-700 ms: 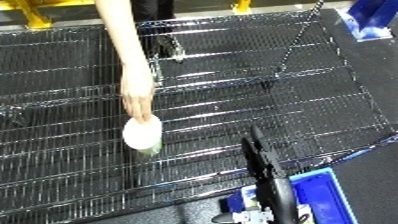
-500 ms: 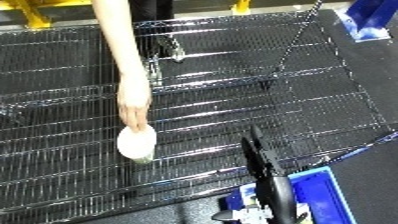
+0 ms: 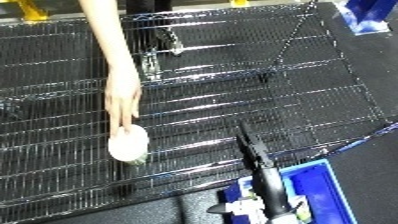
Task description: Pick up the object and place it into the box
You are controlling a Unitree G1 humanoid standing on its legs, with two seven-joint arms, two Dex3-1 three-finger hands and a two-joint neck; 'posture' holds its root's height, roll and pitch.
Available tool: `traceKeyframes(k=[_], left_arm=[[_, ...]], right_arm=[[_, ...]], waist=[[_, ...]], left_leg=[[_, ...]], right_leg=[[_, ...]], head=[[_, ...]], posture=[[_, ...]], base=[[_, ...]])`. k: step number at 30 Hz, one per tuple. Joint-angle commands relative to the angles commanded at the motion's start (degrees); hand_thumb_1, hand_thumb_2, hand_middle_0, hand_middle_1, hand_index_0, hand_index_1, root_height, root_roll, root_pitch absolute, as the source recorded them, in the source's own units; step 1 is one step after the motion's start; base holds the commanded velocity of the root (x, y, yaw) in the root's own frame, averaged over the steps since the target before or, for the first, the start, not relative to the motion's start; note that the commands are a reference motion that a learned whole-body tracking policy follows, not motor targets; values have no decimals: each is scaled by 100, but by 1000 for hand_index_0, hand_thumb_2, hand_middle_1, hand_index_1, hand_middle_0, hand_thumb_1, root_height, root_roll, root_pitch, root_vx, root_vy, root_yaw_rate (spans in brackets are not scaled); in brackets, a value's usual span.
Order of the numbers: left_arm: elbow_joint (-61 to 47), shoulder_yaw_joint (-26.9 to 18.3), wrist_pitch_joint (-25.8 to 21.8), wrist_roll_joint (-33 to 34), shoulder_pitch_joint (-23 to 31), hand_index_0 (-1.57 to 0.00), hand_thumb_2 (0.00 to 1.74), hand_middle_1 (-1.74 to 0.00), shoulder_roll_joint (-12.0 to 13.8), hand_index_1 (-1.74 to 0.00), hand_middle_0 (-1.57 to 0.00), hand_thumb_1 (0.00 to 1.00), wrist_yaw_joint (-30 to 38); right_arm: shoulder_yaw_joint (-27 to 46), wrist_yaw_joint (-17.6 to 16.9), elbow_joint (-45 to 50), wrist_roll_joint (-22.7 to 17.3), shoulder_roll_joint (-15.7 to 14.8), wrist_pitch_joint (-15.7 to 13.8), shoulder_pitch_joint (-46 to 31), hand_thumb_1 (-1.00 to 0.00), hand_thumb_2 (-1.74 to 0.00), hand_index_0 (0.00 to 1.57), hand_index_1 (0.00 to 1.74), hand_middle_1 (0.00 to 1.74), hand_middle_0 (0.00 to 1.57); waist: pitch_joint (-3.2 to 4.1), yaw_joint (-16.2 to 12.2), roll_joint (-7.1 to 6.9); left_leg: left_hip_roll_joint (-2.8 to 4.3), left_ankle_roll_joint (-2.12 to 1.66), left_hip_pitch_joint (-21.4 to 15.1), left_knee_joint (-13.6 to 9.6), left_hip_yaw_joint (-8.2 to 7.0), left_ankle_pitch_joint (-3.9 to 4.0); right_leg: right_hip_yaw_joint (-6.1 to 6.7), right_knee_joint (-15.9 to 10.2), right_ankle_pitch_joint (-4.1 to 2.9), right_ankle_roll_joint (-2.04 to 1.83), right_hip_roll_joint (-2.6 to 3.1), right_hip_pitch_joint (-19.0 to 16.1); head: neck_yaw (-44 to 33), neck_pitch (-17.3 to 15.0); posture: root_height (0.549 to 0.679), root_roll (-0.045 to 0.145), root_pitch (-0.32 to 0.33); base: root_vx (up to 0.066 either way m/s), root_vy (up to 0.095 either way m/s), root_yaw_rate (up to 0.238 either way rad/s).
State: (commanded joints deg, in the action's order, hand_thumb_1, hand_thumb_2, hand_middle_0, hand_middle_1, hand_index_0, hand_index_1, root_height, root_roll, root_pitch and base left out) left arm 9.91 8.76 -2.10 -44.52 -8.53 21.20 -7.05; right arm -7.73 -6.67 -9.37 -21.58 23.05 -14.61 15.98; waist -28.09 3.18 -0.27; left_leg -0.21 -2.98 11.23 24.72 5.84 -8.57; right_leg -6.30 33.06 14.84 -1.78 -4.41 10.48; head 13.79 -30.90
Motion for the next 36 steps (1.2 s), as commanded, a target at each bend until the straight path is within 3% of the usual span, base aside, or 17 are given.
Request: traceKeyframes(k=[6,15,27,36], left_arm=[[-22,-5,-14,-41,-78,-1570,1740,-1740,24,-1740,-1570,1000,71],[-47,27,-49,-81,-133,-1570,1740,-1740,49,-1740,-1570,1000,121],[-51,50,-129,-81,-113,-1570,1740,-1740,16,-1740,-1570,1000,128],[-50,84,-114,-91,-163,-1570,1740,-1740,-17,-1740,-1570,1000,165]], right_arm=[[-84,-81,43,125,19,177,286,0,0,0,0,0,0],[-183,-161,-6,129,42,274,530,0,0,0,0,0,0],[-220,-192,-61,151,48,278,631,0,0,0,0,0,0],[-285,-35,-125,251,70,362,693,0,0,0,0,0,0]], waist=[[-99,59,26],[-162,121,46],[-171,126,56],[-171,134,58]], left_leg=[[-83,26,133,86,26,-5],[-159,52,219,87,59,-13],[-202,75,232,100,42,-67],[-192,49,271,159,42,-89]], right_leg=[[1,165,18,-23,-41,162],[-32,223,12,-57,-108,281],[-26,248,20,-77,-163,332],[-49,226,7,-66,-181,330]], head=[[-67,189],[81,226],[116,212],[226,98]], posture=[[660,49,-62],[660,52,-50],[660,55,-44],[660,58,-45]], base=[[19,27,65],[6,20,63],[4,19,14],[5,9,4]])
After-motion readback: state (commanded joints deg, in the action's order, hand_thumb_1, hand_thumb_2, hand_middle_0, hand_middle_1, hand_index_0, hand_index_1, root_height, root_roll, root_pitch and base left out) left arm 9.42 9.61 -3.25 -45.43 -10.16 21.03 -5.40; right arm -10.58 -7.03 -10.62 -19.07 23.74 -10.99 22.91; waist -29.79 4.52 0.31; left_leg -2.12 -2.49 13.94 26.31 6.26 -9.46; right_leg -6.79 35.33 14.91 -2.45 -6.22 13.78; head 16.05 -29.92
